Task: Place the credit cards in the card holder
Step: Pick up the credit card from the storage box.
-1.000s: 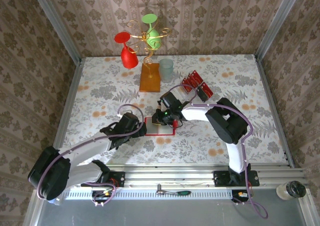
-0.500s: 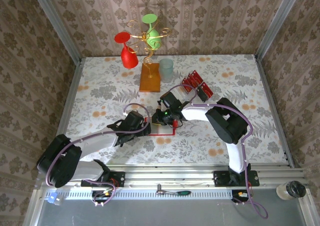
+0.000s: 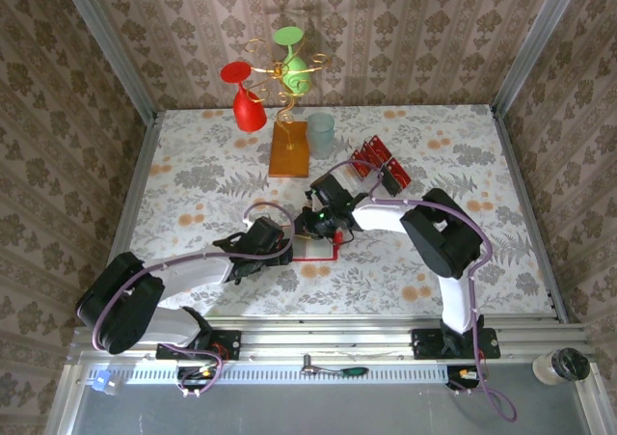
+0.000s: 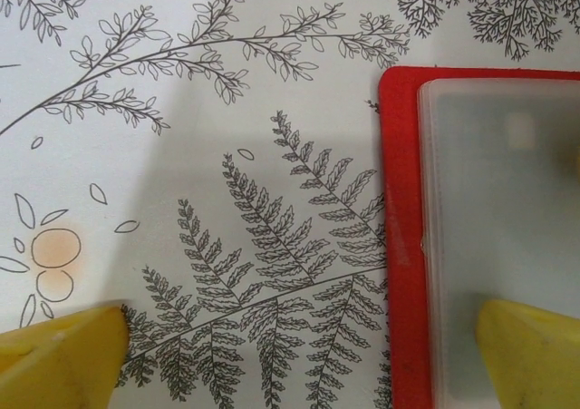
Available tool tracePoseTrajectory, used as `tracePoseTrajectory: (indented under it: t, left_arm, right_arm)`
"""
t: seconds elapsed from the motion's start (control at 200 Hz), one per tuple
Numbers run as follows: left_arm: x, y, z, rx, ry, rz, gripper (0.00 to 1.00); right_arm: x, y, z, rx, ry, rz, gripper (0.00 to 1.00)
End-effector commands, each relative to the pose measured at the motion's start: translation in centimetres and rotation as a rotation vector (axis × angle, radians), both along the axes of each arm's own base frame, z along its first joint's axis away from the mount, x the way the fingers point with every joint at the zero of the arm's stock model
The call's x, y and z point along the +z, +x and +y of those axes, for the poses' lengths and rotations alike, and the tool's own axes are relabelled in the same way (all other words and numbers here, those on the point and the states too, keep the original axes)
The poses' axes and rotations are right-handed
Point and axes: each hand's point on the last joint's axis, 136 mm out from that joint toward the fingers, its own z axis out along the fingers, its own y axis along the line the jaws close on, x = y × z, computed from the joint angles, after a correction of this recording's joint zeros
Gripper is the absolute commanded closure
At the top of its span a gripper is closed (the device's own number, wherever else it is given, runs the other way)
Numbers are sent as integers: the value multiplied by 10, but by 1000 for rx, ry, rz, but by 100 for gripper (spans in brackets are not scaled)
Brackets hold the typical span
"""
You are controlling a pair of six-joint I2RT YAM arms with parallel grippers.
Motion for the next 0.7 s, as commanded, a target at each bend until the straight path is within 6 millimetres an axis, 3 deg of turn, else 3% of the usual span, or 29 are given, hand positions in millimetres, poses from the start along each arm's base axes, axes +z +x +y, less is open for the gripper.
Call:
tracePoseTrajectory:
  t: [0.0, 0.18, 0.325, 0.445, 0.695]
  left_arm:
    - [-3, -2, 9, 12, 61, 14, 0]
    - [-4, -4, 12, 27, 76, 18, 0]
    - [-5, -5, 13, 32, 81, 21, 0]
    - [-5, -5, 13, 31, 82, 18, 0]
    - [-4, -5, 12, 33, 75, 14, 0]
  right_arm:
    - [48, 20, -28, -52, 27, -76, 80]
    - [94, 44, -91, -116, -88, -200, 67]
    - [114, 57, -150, -136, -324, -287, 60]
    - [118, 61, -187, -123, -497, -303, 59]
    - [108, 67, -226, -65, -757, -293, 59]
